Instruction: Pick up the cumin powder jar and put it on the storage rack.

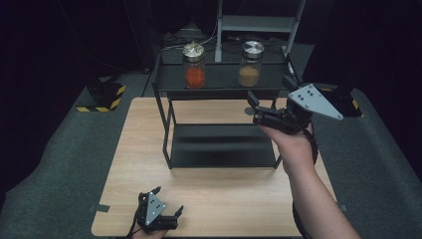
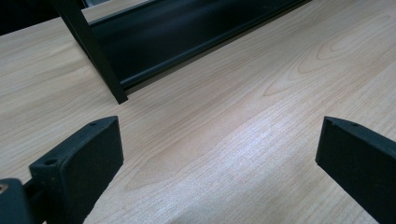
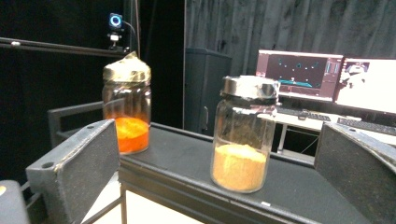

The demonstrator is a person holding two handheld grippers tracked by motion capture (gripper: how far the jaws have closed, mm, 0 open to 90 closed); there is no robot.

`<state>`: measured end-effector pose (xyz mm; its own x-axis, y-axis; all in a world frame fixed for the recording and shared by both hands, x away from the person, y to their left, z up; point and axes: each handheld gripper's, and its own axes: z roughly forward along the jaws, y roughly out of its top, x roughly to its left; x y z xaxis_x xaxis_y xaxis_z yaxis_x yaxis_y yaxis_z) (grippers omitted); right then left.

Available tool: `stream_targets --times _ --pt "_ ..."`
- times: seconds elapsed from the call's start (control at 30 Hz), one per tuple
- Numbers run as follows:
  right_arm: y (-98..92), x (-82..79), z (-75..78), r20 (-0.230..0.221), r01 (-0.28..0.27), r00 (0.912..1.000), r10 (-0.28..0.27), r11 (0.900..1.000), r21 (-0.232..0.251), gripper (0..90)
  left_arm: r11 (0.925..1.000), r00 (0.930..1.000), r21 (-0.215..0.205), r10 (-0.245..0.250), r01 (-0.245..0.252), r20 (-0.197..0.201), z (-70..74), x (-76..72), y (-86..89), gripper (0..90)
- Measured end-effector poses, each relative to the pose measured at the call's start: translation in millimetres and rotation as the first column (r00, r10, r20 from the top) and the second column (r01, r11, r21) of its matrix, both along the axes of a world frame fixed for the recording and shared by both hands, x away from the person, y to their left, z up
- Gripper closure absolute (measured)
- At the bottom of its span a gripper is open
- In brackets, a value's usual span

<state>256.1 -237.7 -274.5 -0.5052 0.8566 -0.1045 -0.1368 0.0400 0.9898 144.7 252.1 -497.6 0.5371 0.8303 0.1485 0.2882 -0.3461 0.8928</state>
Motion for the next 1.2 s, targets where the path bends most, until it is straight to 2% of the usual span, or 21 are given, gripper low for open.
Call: stream_targets --times 0.23,0.77,1.03,1.2 --pt "-2.2 -7.9 -11.4 -0.003 -0.008 1.0000 0.008 1.000 -0.001 0.0 1.0000 1.0000 0.007 -0.006 0.006 0.005 -0.2 -0.8 -0.3 0.9" --pt "-3.4 -24.1 -47.1 -0.032 -0.013 0.9994 0.010 0.996 -0.087 0.0 0.9996 0.9996 0.019 -0.021 0.020 0.020 -1.2 -2.5 -0.3 0.9" --pt "-8.2 -31.7 -74.7 -0.055 -0.005 0.9985 -0.002 0.992 -0.125 0.0 0.9979 0.9991 0.059 -0.028 0.026 0.031 -0.7 -5.3 -5.9 0.9" --pt "-12.4 -34.7 -88.5 -0.077 -0.007 0.9970 -0.003 0.992 -0.128 0.0 0.9978 0.9991 0.061 -0.028 0.026 0.030 -0.5 -5.1 -6.4 0.9"
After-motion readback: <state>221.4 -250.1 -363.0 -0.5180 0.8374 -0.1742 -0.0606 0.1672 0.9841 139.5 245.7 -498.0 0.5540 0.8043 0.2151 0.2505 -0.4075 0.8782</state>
